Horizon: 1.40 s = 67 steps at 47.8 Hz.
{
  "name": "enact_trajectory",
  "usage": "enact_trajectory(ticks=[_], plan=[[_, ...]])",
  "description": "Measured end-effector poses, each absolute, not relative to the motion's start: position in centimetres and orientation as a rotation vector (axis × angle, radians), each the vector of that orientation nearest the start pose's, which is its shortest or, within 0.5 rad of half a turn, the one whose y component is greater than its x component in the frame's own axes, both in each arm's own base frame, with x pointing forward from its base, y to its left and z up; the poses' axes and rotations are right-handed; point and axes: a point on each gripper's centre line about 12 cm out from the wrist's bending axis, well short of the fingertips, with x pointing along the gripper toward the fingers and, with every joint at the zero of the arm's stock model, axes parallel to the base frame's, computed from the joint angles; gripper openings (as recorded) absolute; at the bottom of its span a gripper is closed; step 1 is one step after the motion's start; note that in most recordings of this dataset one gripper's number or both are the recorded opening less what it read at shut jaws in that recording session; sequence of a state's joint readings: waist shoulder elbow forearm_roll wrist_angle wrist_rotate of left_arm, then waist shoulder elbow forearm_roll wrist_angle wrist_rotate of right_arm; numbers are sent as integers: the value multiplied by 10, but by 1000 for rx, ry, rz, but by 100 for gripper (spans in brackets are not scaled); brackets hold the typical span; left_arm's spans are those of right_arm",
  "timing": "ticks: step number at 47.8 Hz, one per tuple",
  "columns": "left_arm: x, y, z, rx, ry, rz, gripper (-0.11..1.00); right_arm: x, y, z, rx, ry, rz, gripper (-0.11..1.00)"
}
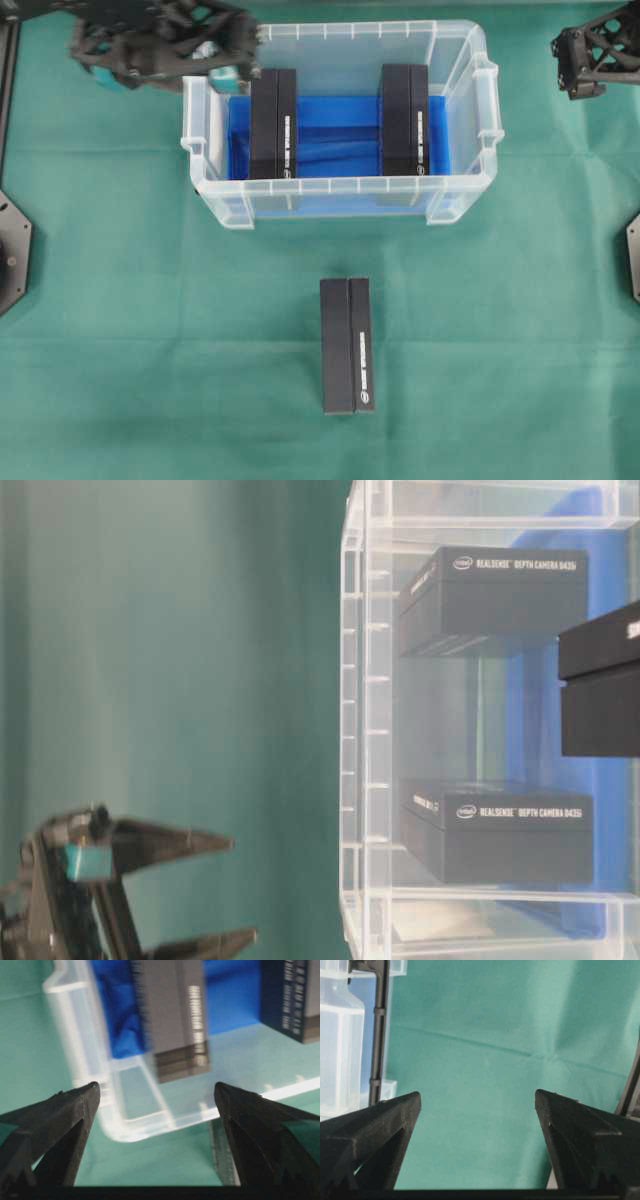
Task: Take out the box from the case.
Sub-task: 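Move the left gripper over the left black box in the case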
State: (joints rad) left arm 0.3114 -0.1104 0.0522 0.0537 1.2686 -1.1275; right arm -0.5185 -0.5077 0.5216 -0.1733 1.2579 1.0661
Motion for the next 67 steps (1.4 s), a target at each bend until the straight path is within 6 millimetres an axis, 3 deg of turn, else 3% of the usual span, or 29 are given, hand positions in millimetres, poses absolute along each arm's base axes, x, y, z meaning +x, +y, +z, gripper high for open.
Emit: enact_trajectory(ticks=[11,19,67], plan=[[382,115,335,-1114,917,950,95,200,-136,302,1040,884,-1182,93],[393,113,335,-1108,921,936,95,200,-137,302,1039,883,-1182,93],[390,113,331,-1096,958,969,95,201,-137,303,1038,878,-1177,93]])
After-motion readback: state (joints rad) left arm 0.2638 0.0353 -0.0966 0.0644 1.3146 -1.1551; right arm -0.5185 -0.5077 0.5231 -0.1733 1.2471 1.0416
